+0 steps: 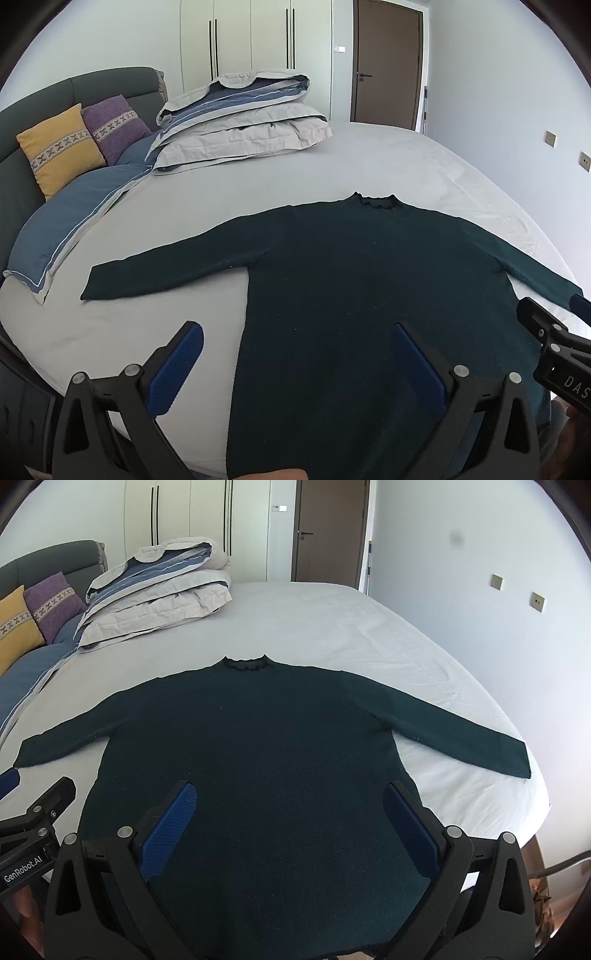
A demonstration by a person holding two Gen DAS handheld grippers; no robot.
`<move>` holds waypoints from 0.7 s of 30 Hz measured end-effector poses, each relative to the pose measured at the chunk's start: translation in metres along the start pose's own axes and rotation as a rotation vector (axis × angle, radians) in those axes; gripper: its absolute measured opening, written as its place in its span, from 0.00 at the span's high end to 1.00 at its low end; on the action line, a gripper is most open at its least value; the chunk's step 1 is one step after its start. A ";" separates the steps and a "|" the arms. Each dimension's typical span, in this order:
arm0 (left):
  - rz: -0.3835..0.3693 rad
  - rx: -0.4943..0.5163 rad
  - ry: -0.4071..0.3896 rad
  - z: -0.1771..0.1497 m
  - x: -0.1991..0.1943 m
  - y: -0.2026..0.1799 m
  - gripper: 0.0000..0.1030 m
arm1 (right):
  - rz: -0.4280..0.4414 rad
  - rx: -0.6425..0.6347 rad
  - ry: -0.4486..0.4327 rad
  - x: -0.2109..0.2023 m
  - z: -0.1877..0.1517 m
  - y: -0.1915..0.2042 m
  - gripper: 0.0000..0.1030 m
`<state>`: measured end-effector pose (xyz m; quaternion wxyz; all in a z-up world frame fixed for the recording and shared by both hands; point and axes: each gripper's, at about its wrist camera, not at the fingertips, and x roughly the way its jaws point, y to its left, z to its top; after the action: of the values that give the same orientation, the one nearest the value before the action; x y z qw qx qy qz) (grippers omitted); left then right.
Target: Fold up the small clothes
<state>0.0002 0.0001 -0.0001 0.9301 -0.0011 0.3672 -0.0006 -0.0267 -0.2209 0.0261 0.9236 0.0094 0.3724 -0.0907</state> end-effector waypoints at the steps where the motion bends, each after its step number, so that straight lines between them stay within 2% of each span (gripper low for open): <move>1: -0.001 -0.001 0.001 0.000 0.000 0.000 0.00 | 0.001 0.001 0.002 0.000 0.000 0.000 0.00; 21: 0.003 0.002 0.000 -0.001 0.002 0.002 0.00 | -0.002 -0.001 0.000 0.000 -0.001 -0.002 0.00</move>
<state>0.0011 0.0021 -0.0021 0.9301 0.0004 0.3673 0.0003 -0.0276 -0.2222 0.0261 0.9234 0.0088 0.3726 -0.0914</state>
